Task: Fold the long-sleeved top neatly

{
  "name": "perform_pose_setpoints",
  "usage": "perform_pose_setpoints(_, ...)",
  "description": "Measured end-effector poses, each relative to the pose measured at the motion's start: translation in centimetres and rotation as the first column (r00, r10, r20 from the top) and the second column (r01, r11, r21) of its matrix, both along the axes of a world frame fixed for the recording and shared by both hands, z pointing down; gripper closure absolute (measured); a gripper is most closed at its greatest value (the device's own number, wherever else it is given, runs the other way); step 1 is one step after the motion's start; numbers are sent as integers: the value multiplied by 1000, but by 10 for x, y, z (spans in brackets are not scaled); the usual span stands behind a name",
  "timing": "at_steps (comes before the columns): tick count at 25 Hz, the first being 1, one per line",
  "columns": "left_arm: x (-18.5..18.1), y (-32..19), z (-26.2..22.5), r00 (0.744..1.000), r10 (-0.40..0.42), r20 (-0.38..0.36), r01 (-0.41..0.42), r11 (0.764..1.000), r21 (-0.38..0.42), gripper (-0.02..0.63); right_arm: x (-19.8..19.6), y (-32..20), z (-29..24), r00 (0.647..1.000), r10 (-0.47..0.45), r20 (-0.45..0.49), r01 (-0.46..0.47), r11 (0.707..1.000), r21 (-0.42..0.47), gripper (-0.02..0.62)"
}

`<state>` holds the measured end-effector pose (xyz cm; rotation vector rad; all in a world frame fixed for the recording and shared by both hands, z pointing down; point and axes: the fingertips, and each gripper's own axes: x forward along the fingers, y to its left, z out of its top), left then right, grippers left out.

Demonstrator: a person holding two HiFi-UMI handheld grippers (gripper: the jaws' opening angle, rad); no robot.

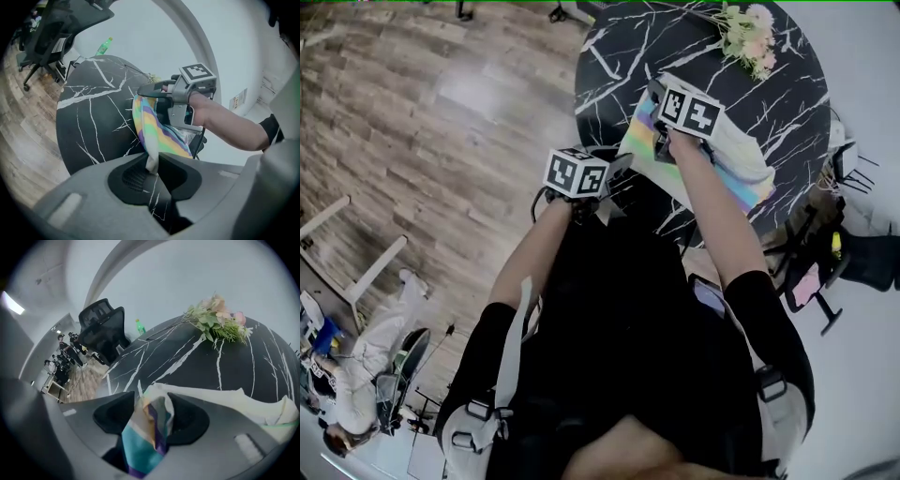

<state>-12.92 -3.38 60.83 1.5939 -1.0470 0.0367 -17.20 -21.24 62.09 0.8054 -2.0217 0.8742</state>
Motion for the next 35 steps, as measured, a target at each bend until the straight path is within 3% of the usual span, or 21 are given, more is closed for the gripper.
perform_pose_setpoints(4,0,-1,0,1000,-4,10,4,1000,9,540,-4,-7,3,998,28,-56,-25,998,50,374)
perform_pose_setpoints(9,1,0,2,1000,1,21,-1,1000,13,541,-5,-4,7,983,-5,-184,38,984,175,391)
perform_pose_setpoints(13,1,1,6,1000,11,29,-12,1000,12,541,-4,-4,7,982,7,-188,35,975,219,413)
perform_pose_setpoints(15,0,0,6,1000,9,25,-9,1000,14,545,0,-7,7,983,14,-185,27,976,218,464)
perform_pose_setpoints(18,0,-4,0,1000,12,14,-12,1000,26,551,5,-11,15,988,-10,-157,39,982,187,520)
perform_pose_setpoints(23,6,-3,-21,995,95,42,-97,993,62,554,7,-3,-2,998,25,-64,-19,996,92,534)
perform_pose_setpoints(30,-4,33,-39,994,111,-5,-110,990,85,554,-13,31,-32,996,37,80,-44,996,79,534)
perform_pose_setpoints(35,-29,68,-39,995,96,31,-98,992,82,554,-37,65,-46,989,15,150,-27,997,76,534)
